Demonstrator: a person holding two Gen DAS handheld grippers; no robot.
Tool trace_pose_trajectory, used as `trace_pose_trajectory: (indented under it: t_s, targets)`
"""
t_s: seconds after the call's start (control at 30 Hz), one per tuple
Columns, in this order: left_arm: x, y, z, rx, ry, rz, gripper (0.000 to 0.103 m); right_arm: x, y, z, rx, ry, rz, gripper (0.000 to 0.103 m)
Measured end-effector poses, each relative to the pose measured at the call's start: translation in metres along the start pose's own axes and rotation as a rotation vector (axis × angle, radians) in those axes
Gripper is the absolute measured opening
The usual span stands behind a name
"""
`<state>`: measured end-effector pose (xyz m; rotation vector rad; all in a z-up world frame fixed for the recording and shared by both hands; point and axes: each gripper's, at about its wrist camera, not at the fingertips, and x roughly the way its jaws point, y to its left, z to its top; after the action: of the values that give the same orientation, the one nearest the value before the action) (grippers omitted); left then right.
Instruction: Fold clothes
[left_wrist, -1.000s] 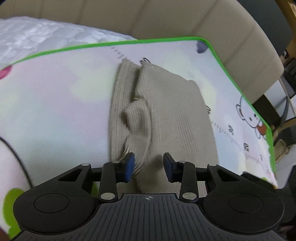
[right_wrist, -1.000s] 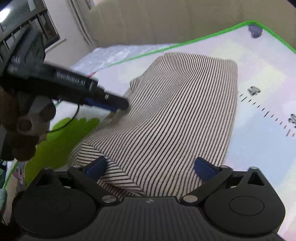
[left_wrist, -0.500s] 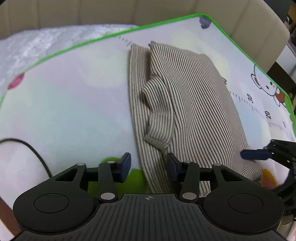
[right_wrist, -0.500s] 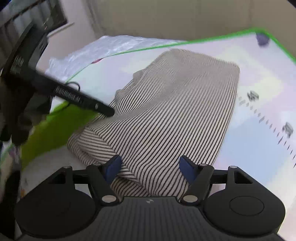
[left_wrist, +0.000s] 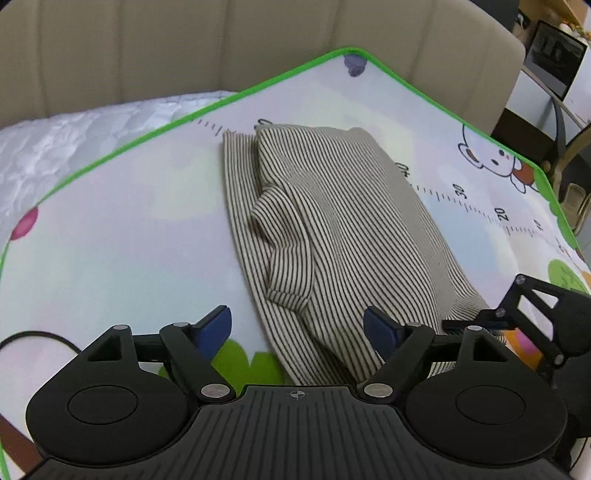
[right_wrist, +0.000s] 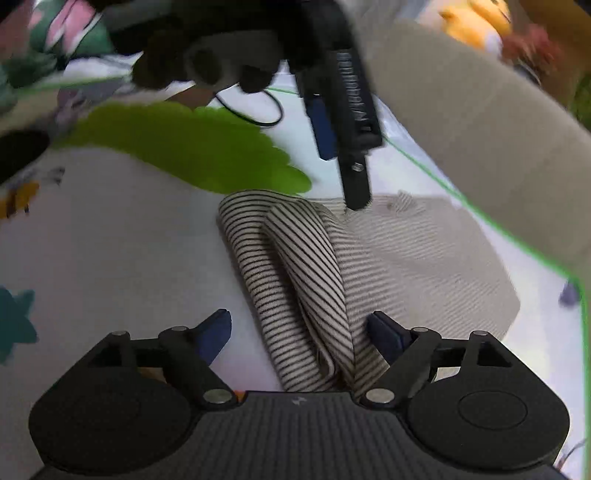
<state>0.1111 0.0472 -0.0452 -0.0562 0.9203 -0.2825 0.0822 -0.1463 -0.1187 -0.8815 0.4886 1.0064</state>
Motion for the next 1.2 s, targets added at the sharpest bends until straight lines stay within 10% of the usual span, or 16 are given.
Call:
trace_pose_trajectory:
  t_s: [0.07, 0.23, 0.43, 0.63, 1.03, 1.2]
  targets:
    - [-0.007, -0.003, 0.001, 0.074, -0.050, -0.012, 0.091, 0.006, -0.017, 0.005, 0.101, 0.025, 0.003, 0.045]
    - [-0.029, -0.016, -0.010, 0.376, -0.145, -0.112, 0.097, 0.009, -0.099, -0.004, 0.687, 0.065, 0.241, 0.041]
    - [-0.016, -0.034, -0.032, 0.598, -0.033, -0.161, 0.097, 0.010, -0.121, -0.020, 0.903, 0.066, 0.337, 0.041]
    - [0.014, -0.048, -0.045, 0.638, -0.026, -0.017, 0.097, 0.004, -0.099, 0.001, 0.644, 0.046, 0.238, 0.041]
    - [0.020, -0.003, -0.006, 0.174, 0.027, -0.083, 0.098, -0.002, -0.027, 0.005, -0.009, -0.029, -0.057, 0.076]
    - [0.008, 0.008, 0.000, 0.103, -0.001, -0.137, 0.097, 0.010, -0.032, 0.005, 0.009, -0.015, -0.138, 0.038]
